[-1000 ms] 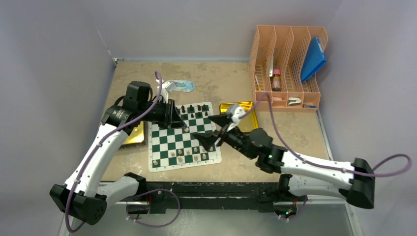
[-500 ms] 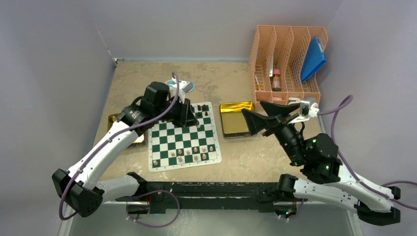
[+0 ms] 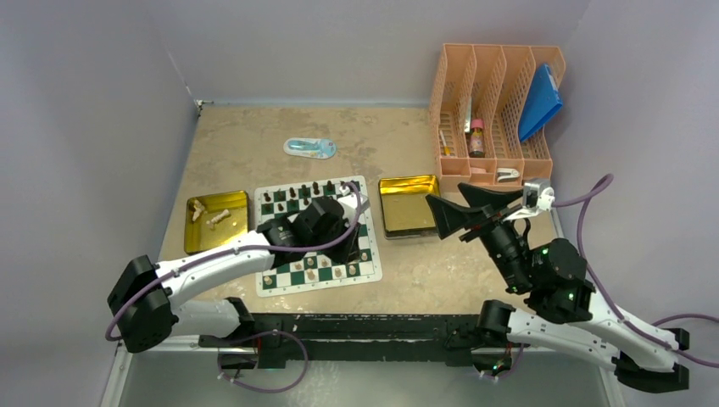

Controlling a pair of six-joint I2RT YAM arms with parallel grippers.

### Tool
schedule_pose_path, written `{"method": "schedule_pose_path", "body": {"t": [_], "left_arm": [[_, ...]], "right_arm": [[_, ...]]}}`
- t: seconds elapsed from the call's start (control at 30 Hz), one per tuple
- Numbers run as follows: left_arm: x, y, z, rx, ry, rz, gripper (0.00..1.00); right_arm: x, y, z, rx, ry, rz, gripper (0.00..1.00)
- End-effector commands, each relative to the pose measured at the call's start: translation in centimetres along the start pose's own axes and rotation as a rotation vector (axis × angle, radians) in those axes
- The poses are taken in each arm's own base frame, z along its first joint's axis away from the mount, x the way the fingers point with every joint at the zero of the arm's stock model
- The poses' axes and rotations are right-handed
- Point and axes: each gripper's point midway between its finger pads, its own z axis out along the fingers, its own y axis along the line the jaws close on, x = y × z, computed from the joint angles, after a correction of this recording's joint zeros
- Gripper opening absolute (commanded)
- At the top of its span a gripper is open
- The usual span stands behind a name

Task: Set up the chess pieces on the board
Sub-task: Place the chess piece on the chessboard.

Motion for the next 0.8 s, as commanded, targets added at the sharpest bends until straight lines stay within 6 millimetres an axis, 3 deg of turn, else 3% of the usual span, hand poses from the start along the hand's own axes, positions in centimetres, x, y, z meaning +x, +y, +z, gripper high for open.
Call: {"method": "schedule_pose_path", "body": {"t": [0.0,0.23,0.77], "left_arm": [[-2.1,-1.6,1.3,0.024,-0.161,0.02,0.0],[-0.7,-2.4,3.5,0.027,-0.157,0.063,0.0],[2.0,-0.1,5.6,-0.026,-0.162,0.074,0.0]], "right_arm": [[-2.1,-0.6,-0.5,0.026,-0.066,0.029,0.99],[-2.3,-0.8,-1.0,0.026,-0.067,0.042,0.99],[-0.9,-0.4,-0.7,0.004,-0.04,0.054,0.99]]}}
